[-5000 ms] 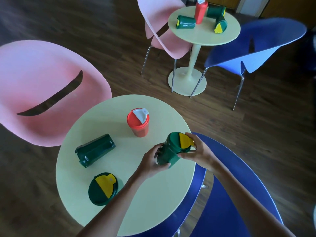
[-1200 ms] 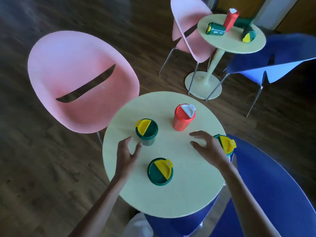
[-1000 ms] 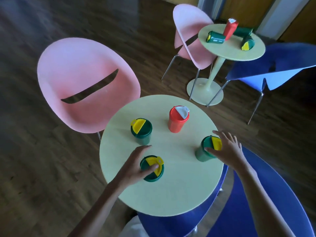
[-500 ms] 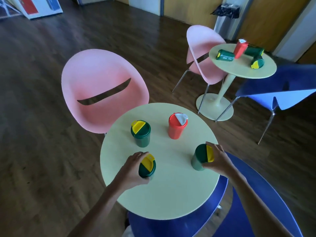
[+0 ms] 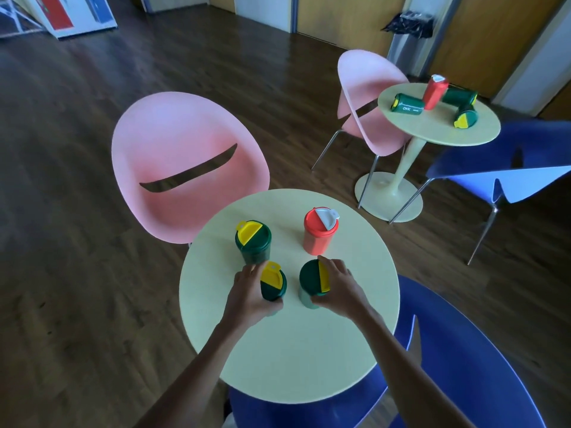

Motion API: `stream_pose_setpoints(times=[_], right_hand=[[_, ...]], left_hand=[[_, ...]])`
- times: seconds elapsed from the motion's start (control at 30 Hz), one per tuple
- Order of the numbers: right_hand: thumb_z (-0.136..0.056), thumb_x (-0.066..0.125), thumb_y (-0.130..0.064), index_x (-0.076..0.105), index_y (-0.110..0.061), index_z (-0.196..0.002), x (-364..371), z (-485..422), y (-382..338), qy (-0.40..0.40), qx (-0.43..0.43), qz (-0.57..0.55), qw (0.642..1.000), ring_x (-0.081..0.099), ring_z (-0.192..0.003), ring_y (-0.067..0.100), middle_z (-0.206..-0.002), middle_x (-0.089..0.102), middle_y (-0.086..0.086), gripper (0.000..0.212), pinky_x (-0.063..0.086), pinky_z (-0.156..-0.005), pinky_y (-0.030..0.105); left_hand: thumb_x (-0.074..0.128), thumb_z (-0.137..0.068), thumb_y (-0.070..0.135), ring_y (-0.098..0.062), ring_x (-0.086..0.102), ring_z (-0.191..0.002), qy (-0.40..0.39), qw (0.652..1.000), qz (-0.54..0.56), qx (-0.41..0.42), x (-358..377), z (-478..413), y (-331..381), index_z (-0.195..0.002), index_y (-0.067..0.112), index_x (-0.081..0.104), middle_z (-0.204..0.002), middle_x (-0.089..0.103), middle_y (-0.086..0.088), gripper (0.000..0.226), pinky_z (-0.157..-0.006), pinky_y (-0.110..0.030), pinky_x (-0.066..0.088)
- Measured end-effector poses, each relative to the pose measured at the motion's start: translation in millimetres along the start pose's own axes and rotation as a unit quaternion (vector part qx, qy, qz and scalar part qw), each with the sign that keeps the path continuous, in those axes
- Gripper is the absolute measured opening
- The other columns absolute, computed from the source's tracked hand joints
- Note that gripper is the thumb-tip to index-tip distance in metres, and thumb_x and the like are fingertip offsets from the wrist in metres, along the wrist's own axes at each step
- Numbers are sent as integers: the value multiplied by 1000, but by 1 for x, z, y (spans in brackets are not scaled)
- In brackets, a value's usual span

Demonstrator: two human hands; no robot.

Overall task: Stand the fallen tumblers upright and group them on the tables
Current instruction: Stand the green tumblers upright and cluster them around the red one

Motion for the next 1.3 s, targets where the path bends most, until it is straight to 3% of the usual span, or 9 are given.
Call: stream_pose_setpoints(times=[0.23,0.4,0.5,0.67,0.77,0.9,1.03,1.2,1.3], right_hand=[[-67,72,-33,12,-30,-149,-2,0,3,-27,-14,63,998,35,-132,20,-146,28,-5,102,49,-80,33],[-68,70,-30,11,-32,-148,-4,0,1,-25,-13,67,997,34,-133,19,-148,26,-9,100,47,-84,34],[-68,70,-30,11,-31,-149,-4,-1,0,-25,-15,72,997,30,-137,19,-153,21,-8,100,46,-90,35],[-70,69,-30,9,-27,-150,-4,-3,-1,-26,-25,84,996,6,-147,15,-161,4,-8,100,31,-110,40],[-70,70,-30,9,-26,-151,-4,-4,-1,-27,-34,92,995,5,-146,14,-160,3,-10,101,28,-111,40],[-69,71,-31,11,-26,-150,-4,-6,0,-20,-40,87,995,17,-144,15,-158,14,-10,101,32,-109,36],[-70,71,-36,11,-25,-150,-3,-3,2,-12,-46,92,995,25,-141,17,-157,19,-9,100,36,-106,35],[-71,71,-37,10,-26,-150,-4,-3,2,-12,-47,88,995,27,-141,17,-157,19,-10,100,37,-106,35],[-69,72,-37,14,-26,-149,-2,-3,2,-4,-45,81,996,30,-139,17,-155,24,-10,100,39,-103,35]], left_hand=[[70,-63,41,-26,39,-119,24,1000,19,-7,5,-5,5,-141,27,30,-133,42,-2,89,-89,-37,46],[69,-68,48,-24,39,-119,31,999,-37,8,10,-8,5,-143,28,25,-139,37,0,89,-84,-39,50],[66,-70,53,-24,36,-124,13,997,-72,19,7,-7,0,-147,28,17,-143,31,0,94,-83,-38,52],[62,-70,44,-25,24,-134,-34,992,-111,58,0,0,-13,-150,25,-6,-158,2,2,106,-83,-33,52],[64,-74,38,-27,34,-128,1,993,-104,60,1,4,-20,-151,20,2,-155,20,-2,100,-80,-33,53],[68,-72,53,-24,50,-114,41,997,-72,8,7,8,-18,-149,17,15,-129,44,-7,101,-77,-34,54],[68,-59,57,-24,52,-108,53,995,-82,-22,5,11,-17,-149,19,8,-121,43,-6,114,-76,-35,53],[61,-69,42,-20,22,-142,-2,993,-68,97,1,4,-29,-150,27,3,-156,13,-1,101,-99,-39,46],[69,-69,43,-14,36,-132,12,993,-48,102,0,0,-31,-148,26,18,-145,30,1,96,-91,-28,48]])
Point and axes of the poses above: each hand's wrist, its own z-axis away from the middle knuckle, its own x-axis out of the palm, y = z × x, the point moved 1 cm from there along -z, towards the middle knuckle
